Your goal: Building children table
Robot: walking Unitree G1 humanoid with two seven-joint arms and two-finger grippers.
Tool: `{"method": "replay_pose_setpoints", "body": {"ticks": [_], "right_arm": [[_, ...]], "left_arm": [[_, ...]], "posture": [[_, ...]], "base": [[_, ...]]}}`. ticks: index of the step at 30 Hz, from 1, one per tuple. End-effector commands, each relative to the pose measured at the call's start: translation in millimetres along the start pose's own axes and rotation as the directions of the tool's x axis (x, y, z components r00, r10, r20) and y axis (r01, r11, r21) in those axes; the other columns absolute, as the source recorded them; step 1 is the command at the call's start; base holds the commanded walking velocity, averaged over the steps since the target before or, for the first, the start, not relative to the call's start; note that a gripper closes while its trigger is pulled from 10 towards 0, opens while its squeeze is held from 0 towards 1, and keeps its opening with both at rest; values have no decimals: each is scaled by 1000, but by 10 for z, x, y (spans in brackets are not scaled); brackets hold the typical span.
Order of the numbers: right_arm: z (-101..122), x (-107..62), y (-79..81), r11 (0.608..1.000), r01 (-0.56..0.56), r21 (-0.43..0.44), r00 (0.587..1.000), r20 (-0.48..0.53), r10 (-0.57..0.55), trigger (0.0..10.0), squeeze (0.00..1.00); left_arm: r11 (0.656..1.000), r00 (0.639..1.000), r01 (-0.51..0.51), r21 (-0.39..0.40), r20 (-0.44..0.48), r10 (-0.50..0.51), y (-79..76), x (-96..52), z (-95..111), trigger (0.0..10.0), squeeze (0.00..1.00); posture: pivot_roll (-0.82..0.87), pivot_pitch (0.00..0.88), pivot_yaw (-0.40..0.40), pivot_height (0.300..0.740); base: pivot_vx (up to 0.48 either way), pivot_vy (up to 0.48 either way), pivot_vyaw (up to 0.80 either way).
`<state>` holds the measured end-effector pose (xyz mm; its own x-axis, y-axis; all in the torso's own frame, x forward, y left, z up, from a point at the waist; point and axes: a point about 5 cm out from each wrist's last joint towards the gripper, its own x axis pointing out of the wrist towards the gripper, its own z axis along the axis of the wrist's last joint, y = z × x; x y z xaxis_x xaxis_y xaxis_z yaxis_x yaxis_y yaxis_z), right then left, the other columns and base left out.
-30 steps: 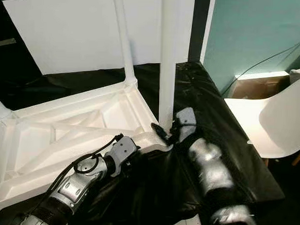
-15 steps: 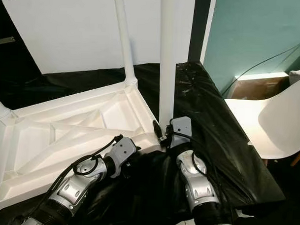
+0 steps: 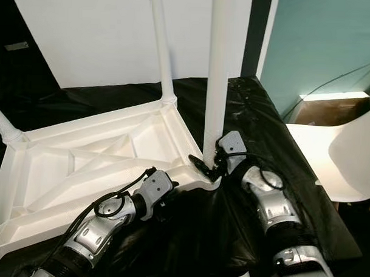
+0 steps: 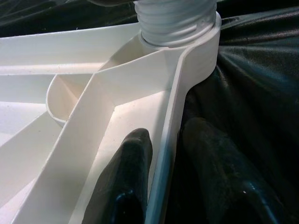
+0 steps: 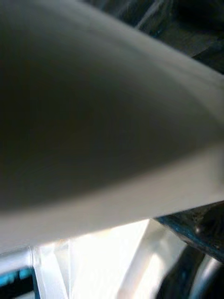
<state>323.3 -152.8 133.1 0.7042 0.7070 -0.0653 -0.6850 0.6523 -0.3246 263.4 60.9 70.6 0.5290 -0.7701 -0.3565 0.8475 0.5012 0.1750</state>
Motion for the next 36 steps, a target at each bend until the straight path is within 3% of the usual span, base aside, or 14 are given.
{"method": "replay_pose_setpoints", "body": {"ticks": [1, 11, 14, 17, 18, 21, 24, 26, 27, 29, 30, 31, 32, 36], "right_arm": [[-60, -99, -136, 1000, 7, 13, 998, -56, -6, 0, 0], [-153, -146, -142, 993, -76, 85, 991, -102, 84, 0, 0], [-206, -160, -60, 969, 158, 191, 987, -42, -153, 0, 0], [-220, -172, -26, 954, 227, 196, 974, -36, -224, 0, 0], [-296, -229, 144, 910, 364, 197, 931, -54, -361, 0, 0], [-296, -229, 144, 910, 364, 197, 931, -54, -361, 0, 0], [-373, -294, 244, 824, 540, 169, 841, -102, -531, 0, 0], [-373, -294, 244, 824, 540, 169, 841, -102, -531, 0, 0], [-381, -291, 254, 779, 605, 166, 796, -117, -593, 0, 0], [-385, -266, 270, 761, 624, 177, 781, -129, -611, 0, 0], [-358, -236, 290, 770, 613, 179, 790, -108, -604, 10000, 0], [-358, -236, 290, 770, 613, 179, 790, -108, -604, 10000, 0], [-338, -213, 308, 785, 592, 181, 805, -95, -585, 10000, 1000], [-287, -184, 303, 826, 537, 173, 842, -57, -536, 10000, 1000]], "left_arm": [[993, 967, 53, -106, -244, -78, -151, -143, -579, 10000, 0], [993, 968, 41, -107, -243, -66, -140, -155, -576, 10000, 0], [994, 969, 29, -109, -243, -55, -129, -168, -579, 10000, 0], [994, 969, 28, -109, -243, -54, -129, -171, -580, 10000, 0], [994, 969, 25, -109, -243, -51, -123, -175, -583, 10000, 0], [994, 969, 25, -109, -243, -51, -123, -175, -583, 10000, 0], [994, 968, 21, -110, -245, -47, -115, -184, -586, 10000, 0], [994, 968, 21, -110, -245, -47, -115, -184, -586, 10000, 0], [994, 968, 17, -112, -247, -44, -115, -201, -593, 10000, 0], [993, 967, 16, -114, -252, -44, -122, -220, -604, 10000, 0], [993, 966, 15, -115, -256, -45, -128, -238, -615, 10000, 0], [993, 966, 15, -115, -256, -45, -128, -238, -615, 10000, 0], [993, 965, 15, -116, -258, -45, -132, -250, -623, 10000, 0], [993, 965, 13, -117, -260, -44, -126, -268, -629, 10000, 0]], "posture": [[-28, 0, 34, 740], [-12, 0, 26, 740], [-7, 0, 20, 740], [-6, 0, 19, 740], [-2, 0, 16, 740], [-2, 0, 16, 740], [12, 0, 17, 740], [12, 0, 17, 740], [16, 0, 24, 740], [20, 0, 24, 740], [22, 0, 29, 740], [22, 0, 29, 740], [23, 0, 30, 740], [25, 0, 28, 740]], "base": [[0, 0, 0], [0, 0, 0], [0, 0, 0], [0, 0, 0], [0, 0, 0], [0, 0, 0], [0, 0, 0], [0, 0, 0], [0, 0, 0], [0, 0, 0], [0, 0, 0], [0, 0, 0], [0, 0, 0], [0, 0, 0]]}}
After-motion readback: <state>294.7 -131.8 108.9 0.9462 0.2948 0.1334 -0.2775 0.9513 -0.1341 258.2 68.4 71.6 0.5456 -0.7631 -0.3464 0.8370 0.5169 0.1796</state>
